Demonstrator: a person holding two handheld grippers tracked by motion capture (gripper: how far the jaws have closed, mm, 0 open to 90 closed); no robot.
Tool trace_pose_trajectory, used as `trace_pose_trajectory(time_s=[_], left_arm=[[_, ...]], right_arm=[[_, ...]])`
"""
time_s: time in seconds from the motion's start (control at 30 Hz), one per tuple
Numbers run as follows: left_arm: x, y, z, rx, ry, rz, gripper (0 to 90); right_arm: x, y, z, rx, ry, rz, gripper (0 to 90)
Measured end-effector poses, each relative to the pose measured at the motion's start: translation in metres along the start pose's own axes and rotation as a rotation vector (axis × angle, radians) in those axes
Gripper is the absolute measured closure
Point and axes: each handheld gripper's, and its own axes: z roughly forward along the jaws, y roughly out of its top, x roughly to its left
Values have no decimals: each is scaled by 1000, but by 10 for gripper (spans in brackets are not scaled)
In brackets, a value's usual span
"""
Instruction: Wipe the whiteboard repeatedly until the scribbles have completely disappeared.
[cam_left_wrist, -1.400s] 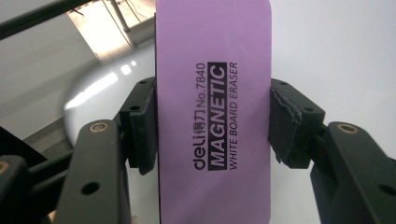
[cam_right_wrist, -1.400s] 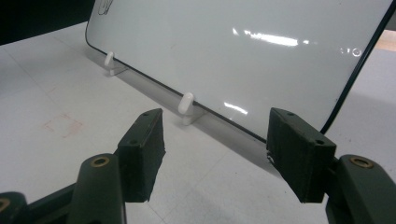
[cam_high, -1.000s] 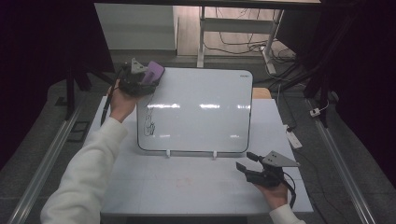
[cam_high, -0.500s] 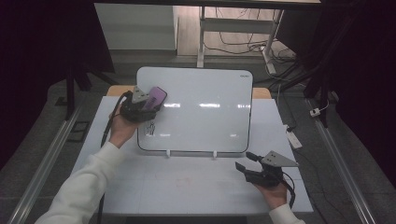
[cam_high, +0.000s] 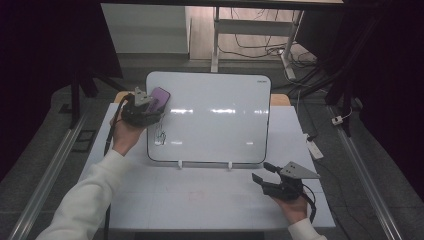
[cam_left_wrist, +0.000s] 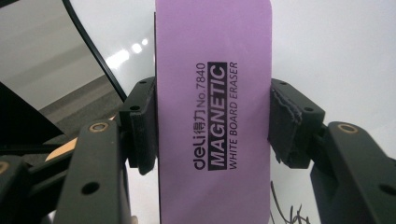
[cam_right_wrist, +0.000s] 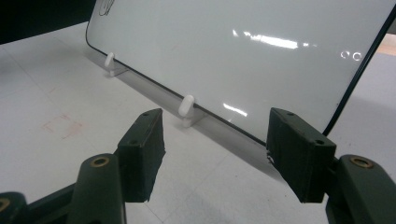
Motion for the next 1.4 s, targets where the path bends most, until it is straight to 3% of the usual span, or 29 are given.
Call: trace_pose_trajectory(time_s=[0.27,0.4,0.53,0.73,0.8,0.97,1.03,1.17,1.3,1.4], left_arm=[[-34,-29,1,22,-41,75,410],[-48,-49,-1,23,-65,71,410],[-57,-62,-3,38,-67,95,410],[-58,-62,-3,31,-51,98,410],[-56,-57,-2,30,-30,115,410],[-38,-23,2,22,31,87,410],[-28,-7,4,20,32,63,410],[-16,20,8,26,38,53,410],[-17,24,10,35,7,60,410],[-32,13,10,57,-6,125,410]], right_arm=[[-1,-1,-1,-2,3,5,360],[1,0,-1,-6,1,2,360],[0,0,0,-5,2,3,360],[0,1,-1,-12,4,-1,360],[0,1,-1,-12,0,-1,360],[0,1,-1,-14,0,-1,360],[0,1,-1,-15,2,-5,360],[-1,1,-1,-13,-1,1,360],[-1,0,-1,-10,-2,-1,360],[-1,0,-2,-15,0,-1,360]])
